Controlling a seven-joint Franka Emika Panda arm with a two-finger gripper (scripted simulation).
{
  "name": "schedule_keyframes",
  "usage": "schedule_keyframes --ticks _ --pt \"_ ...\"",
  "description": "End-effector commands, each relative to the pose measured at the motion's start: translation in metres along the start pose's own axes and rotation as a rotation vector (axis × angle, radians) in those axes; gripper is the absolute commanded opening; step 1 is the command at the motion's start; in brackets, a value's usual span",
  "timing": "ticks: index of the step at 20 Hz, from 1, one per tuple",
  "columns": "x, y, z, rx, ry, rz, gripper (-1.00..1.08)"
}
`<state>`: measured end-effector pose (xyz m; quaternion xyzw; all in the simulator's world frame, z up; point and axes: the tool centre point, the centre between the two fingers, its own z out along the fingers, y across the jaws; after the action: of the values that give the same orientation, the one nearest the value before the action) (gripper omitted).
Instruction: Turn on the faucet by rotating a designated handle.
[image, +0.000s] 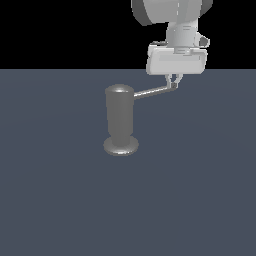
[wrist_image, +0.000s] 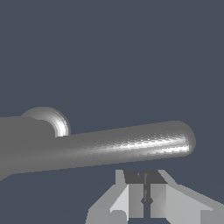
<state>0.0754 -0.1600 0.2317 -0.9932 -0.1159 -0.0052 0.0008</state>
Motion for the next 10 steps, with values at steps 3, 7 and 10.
schedule_keyframes --ticks 3,7,10 --pt "0.019 -0.010 0.005 0.003 0.000 -0.012 -1.00" --pt "0.030 -0.010 0.006 0.002 -0.001 -0.009 -1.00" --pt "0.038 -0.011 0.006 0.002 -0.002 -0.007 -1.00"
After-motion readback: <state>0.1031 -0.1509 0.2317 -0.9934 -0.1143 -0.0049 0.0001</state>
